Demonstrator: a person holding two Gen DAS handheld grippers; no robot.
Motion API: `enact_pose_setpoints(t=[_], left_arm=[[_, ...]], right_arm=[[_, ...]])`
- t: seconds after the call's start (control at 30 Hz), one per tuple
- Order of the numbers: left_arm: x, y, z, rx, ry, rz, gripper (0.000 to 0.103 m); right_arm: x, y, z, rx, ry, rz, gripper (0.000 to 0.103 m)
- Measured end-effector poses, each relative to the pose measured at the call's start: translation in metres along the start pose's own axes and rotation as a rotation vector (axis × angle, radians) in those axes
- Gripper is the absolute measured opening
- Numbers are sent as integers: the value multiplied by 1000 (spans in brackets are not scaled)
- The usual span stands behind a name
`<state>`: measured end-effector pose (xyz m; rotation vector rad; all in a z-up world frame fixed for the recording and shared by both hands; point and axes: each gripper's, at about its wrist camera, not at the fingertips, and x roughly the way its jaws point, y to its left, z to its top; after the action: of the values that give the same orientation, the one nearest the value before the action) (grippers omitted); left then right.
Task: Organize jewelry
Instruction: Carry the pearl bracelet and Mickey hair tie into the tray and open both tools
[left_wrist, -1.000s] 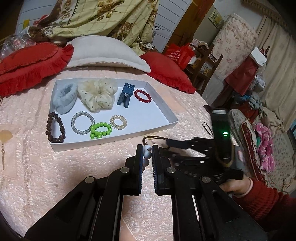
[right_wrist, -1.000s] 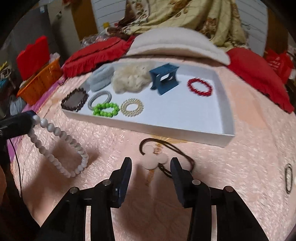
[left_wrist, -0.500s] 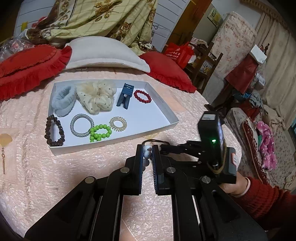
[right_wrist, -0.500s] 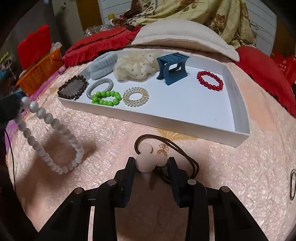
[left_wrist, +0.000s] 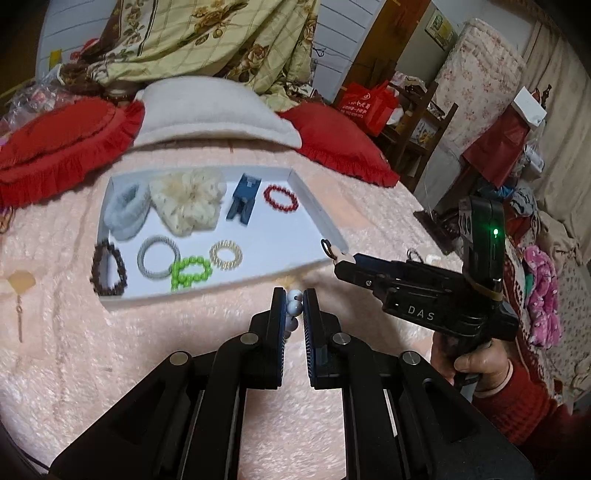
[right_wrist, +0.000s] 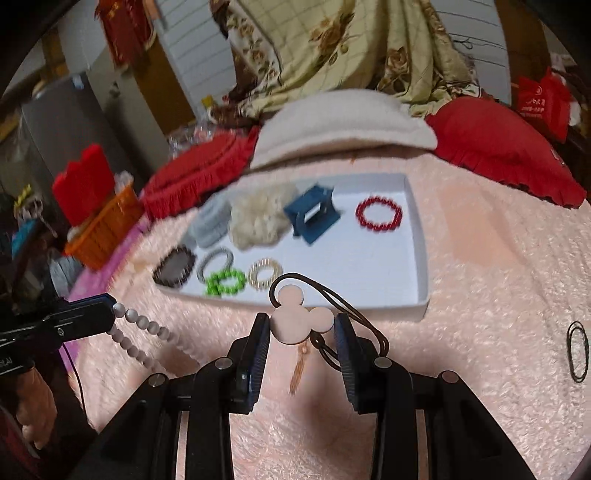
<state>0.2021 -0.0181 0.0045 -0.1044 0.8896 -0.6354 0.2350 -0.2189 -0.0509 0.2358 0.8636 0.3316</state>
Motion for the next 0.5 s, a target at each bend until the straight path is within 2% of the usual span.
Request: enact_pose_setpoints(t=[0.2,0.3,0.5], left_arm=[[-11,-19,43,7,-53,1,8],[-6,-27,63,20,-68,32,8],[27,-38,89,50,-39,118,8]], right_arm=[[-9,-24,28,76,-52,45,34],[-3,-41,41,143,-65,75,34],[17,-65,53,234,-54,125,34]])
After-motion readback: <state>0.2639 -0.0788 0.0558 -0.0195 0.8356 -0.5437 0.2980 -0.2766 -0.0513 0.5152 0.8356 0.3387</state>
